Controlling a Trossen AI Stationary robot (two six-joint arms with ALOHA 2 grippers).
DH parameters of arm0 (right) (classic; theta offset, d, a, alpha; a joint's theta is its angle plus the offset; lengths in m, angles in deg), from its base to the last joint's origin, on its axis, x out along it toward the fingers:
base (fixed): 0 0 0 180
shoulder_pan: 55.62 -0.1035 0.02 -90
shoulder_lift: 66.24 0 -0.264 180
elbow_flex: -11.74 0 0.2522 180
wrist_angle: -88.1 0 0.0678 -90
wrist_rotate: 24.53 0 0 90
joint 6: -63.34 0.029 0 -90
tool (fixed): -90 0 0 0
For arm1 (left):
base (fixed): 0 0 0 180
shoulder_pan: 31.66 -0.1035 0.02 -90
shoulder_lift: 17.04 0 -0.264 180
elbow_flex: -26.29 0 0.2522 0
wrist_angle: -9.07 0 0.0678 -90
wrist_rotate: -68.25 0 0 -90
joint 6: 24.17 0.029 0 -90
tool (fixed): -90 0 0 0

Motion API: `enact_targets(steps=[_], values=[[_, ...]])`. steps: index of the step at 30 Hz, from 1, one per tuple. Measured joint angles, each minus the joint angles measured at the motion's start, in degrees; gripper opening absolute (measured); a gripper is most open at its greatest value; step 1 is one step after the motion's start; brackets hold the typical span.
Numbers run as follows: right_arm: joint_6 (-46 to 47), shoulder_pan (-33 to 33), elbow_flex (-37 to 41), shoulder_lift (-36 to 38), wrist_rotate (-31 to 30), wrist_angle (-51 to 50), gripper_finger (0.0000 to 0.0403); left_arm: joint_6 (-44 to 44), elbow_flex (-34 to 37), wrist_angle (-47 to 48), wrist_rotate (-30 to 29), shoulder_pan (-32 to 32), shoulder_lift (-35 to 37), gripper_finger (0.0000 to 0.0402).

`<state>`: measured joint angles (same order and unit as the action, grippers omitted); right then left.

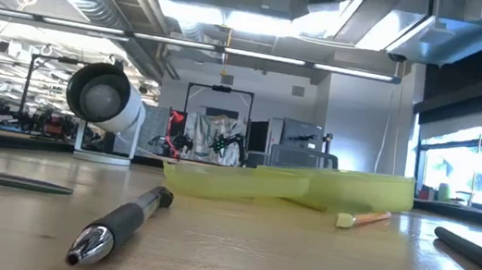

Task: Pick & place school supplies into a supply box
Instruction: Put the blue pen into the yellow supply box

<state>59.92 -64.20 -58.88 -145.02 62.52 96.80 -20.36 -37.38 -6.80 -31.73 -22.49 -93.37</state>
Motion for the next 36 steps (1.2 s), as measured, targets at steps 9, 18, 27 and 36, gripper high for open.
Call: enact_targets(steps=[9, 18, 27, 36], values=[[-0.27, 0.02, 0.0, -0.03, -0.1, 0.3, 0.003, 0.02, -0.02, 0.17, -1.45, 0.0, 0.02, 0.0018], [0.13, 0.0, 0.0, -0.02, -3.0, -0.42, 0.0036, 2.0, -0.02, 0.69, -5.11, 0.46, 0.03, 0.0074], [3.82, 0.6, -0.02, 2.0, -7.65, -8.78, 0.0031, -3.16, -0.07, 18.18, -9.53, 0.44, 1.98, 0.0106], [23.47, 7.26, -0.02, 2.22, -7.52, -38.03, 0.0033, -10.12, -0.07, 29.45, -2.98, 1.77, 2.49, 0.0104]])
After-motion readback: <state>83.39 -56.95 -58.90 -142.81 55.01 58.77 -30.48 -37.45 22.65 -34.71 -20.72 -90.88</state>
